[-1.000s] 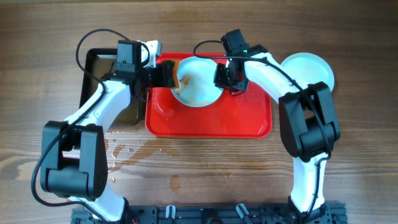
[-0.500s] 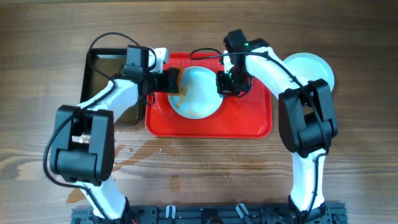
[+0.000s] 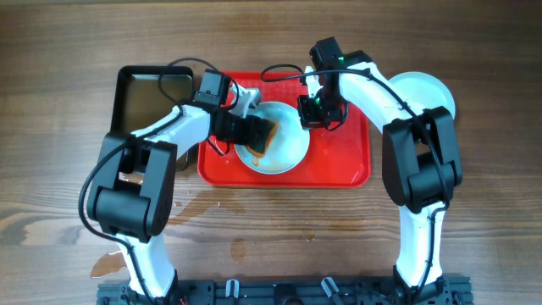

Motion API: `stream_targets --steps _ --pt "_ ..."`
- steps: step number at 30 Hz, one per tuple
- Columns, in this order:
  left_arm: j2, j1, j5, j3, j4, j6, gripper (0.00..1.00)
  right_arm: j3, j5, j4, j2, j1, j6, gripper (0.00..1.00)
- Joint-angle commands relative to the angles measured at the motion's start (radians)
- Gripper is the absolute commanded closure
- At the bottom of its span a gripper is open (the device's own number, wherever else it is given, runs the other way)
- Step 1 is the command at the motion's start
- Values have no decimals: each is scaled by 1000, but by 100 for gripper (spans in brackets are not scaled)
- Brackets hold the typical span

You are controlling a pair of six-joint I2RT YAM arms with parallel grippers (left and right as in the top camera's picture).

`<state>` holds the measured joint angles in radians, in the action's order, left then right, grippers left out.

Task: Clean dirty plates on tray and stack at the side
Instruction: 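Scrub the held plate with the sponge in the left gripper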

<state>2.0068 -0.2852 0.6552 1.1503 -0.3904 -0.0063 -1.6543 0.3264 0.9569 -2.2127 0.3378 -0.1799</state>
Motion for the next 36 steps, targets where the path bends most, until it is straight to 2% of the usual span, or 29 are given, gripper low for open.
stream_targets --steps 1,3,5,7,9,11,15,19,23,24,25,28,30,33,34,35,36 --pt "48 0 197 -35 -2 -5 96 -23 60 -17 -18 14 -3 96" --pt "48 16 190 -35 40 -6 96 -23 60 -16 -18 14 -3 96" --pt "48 27 66 -35 82 -61 96 -23 60 -16 -18 14 -3 96" --pt "48 29 -288 -35 120 -208 96 -23 61 -18 -18 14 -3 96" --pt "48 25 -567 -35 137 -344 96 -23 60 -18 -18 14 -4 95" --pt "48 20 -705 -35 144 -403 96 -23 60 -18 -18 14 -3 96" --pt "48 -16 -717 -35 87 -402 96 -23 60 -18 -18 14 -5 96" --pt "40 -71 -654 -15 -90 -383 96 -23 61 -17 -18 14 -4 96" --pt "40 -89 -405 66 -281 -198 96 -23 61 -17 -18 14 -4 96" --pt "40 -89 -317 79 -314 -114 96 -23 61 -16 -18 14 -4 96" --pt "40 -89 -232 82 -325 -28 96 -23 61 -16 -18 14 -4 96" --pt "40 -88 -138 82 -322 115 96 -23 61 -16 -18 14 -4 96" --pt "40 -85 -139 82 -291 135 96 -23 60 -16 -18 14 -4 96" --pt "40 -68 -171 82 -165 122 96 -23 60 -16 -18 14 -4 96" --pt "40 -60 -257 82 -128 64 96 -23 60 -16 -18 14 -4 95" --pt "40 -51 -441 82 -92 -51 96 -23 60 -17 -18 14 -4 96" --pt "40 -47 -563 82 -83 -116 96 -23 60 -17 -18 14 -4 96"
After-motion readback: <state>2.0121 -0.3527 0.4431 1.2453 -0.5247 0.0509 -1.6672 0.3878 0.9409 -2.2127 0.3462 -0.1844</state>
